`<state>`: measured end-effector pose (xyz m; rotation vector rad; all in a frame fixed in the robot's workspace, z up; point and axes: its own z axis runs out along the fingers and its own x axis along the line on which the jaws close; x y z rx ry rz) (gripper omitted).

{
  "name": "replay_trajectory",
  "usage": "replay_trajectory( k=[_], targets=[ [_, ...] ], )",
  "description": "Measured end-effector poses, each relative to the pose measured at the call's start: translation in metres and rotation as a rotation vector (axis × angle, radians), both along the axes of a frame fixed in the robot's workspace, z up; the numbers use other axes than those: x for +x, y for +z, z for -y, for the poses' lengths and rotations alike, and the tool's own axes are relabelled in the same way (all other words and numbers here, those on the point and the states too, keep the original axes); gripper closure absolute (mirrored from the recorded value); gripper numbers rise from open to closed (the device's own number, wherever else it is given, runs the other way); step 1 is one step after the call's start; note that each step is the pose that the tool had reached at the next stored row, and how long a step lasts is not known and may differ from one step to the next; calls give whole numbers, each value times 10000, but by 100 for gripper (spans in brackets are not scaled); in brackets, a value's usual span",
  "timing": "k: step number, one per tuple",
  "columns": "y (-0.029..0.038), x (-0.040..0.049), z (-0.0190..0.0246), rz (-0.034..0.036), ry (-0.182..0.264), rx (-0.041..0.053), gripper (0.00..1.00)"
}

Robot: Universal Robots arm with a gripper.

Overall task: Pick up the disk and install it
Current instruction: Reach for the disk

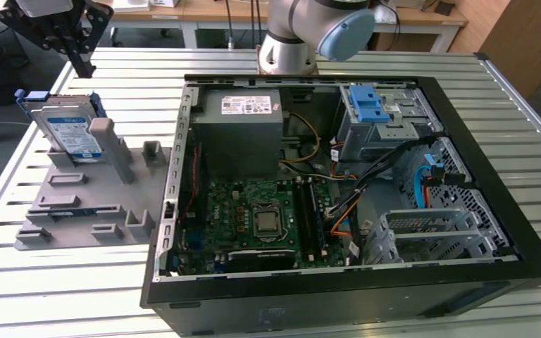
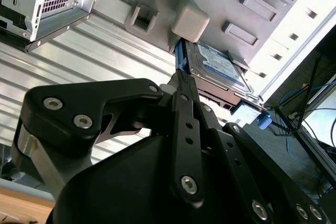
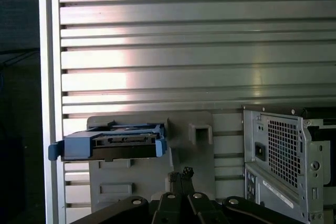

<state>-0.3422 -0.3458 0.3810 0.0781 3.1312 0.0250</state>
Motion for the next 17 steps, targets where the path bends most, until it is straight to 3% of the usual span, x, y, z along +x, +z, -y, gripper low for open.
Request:
replay_trajectory(
  k=[17],
  targets=[
    [-15,-135,-21,0,1,0,89]
  ],
)
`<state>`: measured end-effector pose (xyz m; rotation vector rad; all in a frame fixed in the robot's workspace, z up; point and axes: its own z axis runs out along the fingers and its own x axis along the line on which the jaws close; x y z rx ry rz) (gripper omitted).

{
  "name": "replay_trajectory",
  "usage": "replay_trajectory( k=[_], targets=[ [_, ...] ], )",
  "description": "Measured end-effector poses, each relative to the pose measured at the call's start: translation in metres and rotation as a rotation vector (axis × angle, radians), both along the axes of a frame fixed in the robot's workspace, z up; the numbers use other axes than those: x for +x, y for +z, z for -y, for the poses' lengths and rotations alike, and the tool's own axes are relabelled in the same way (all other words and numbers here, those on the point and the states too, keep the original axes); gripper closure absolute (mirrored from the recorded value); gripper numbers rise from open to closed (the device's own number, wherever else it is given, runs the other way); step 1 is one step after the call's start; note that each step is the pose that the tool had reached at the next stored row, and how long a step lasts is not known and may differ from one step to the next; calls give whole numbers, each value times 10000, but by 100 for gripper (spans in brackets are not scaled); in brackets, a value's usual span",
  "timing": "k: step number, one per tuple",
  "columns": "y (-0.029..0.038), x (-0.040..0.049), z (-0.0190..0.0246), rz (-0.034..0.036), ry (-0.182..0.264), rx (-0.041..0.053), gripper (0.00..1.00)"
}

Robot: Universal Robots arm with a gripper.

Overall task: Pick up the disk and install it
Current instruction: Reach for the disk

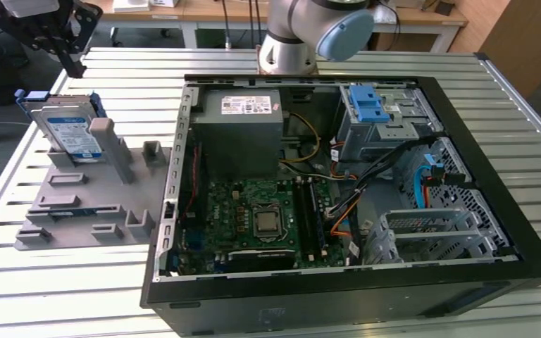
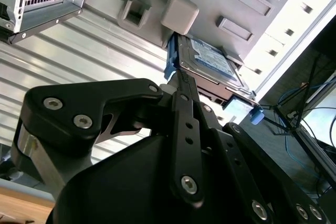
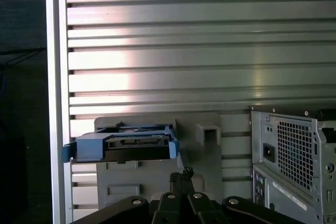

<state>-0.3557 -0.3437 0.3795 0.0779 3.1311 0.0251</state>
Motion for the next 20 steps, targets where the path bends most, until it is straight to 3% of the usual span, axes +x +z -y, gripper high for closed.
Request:
replay_trajectory(
  k=[11,20],
  targets=[
    [-16,-225,-32,0,0,0,89],
    [-47,-512,-64,1,-1,0,89]
  ],
)
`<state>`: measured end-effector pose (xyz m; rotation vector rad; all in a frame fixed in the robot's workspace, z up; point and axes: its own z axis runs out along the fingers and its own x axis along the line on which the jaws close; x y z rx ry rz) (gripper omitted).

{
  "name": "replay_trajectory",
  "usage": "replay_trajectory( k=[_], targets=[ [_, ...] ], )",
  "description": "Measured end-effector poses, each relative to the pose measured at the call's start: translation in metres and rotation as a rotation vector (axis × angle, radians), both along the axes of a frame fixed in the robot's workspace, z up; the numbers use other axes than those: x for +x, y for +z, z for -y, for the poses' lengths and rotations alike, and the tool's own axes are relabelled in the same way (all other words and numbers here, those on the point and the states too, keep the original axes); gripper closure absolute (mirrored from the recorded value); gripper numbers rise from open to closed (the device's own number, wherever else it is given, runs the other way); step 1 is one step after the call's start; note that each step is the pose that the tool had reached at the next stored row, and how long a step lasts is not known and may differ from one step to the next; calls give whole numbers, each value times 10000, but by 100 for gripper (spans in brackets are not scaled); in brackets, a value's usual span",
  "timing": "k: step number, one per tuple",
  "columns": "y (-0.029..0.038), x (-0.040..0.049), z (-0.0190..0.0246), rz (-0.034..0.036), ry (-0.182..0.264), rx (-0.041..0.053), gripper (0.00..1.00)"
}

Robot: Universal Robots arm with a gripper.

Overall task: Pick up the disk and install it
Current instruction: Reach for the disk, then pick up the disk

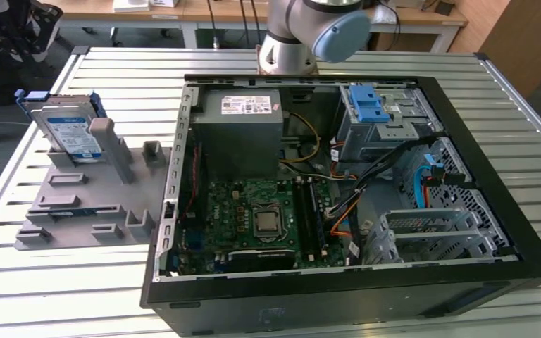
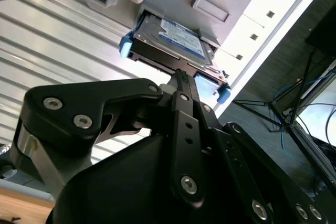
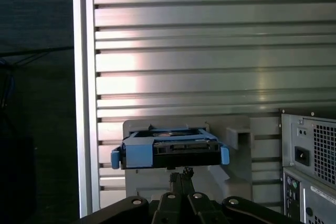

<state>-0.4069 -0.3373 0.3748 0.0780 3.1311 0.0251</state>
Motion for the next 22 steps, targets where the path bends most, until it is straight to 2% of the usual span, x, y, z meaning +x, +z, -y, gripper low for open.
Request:
replay_trajectory(
  k=[9,22],
  targets=[
    [-26,-228,-50,0,0,0,89],
    [-27,-239,-50,-1,0,-1,89]
  ],
)
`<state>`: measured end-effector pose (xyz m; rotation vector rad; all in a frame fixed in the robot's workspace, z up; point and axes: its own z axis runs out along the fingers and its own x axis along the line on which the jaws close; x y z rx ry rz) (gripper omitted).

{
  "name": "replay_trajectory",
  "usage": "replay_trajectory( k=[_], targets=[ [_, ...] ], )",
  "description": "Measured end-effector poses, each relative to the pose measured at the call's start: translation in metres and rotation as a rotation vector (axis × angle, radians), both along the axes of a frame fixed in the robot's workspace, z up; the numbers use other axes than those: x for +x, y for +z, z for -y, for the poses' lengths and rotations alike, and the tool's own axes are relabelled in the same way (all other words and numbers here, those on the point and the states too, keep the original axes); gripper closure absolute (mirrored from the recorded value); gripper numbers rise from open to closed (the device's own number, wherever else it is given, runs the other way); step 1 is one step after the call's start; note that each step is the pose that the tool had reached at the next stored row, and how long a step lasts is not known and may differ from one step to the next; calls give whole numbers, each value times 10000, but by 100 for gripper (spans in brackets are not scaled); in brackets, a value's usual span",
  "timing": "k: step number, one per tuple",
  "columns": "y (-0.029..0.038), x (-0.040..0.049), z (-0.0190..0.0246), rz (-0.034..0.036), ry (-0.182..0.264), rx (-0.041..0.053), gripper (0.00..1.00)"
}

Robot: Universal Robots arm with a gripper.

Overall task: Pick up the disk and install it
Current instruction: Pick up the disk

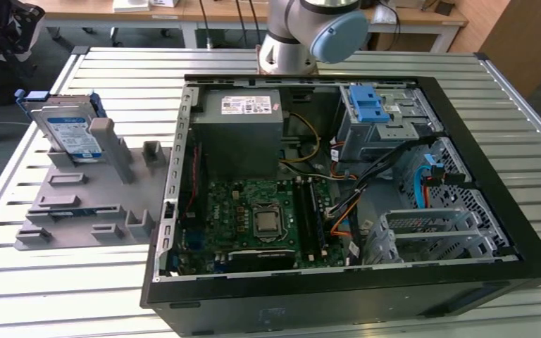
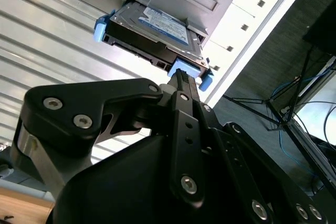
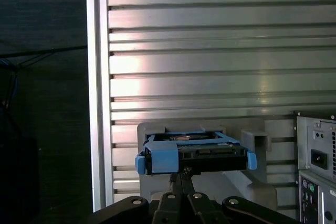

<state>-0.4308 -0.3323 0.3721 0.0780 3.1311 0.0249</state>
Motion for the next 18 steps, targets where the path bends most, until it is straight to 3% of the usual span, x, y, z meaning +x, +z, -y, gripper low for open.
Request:
replay_trajectory(
  k=[6,18],
  targets=[
    [0,-1,0,0,124,0,89],
    [0,-1,0,0,1391,-1,89]
  ],
)
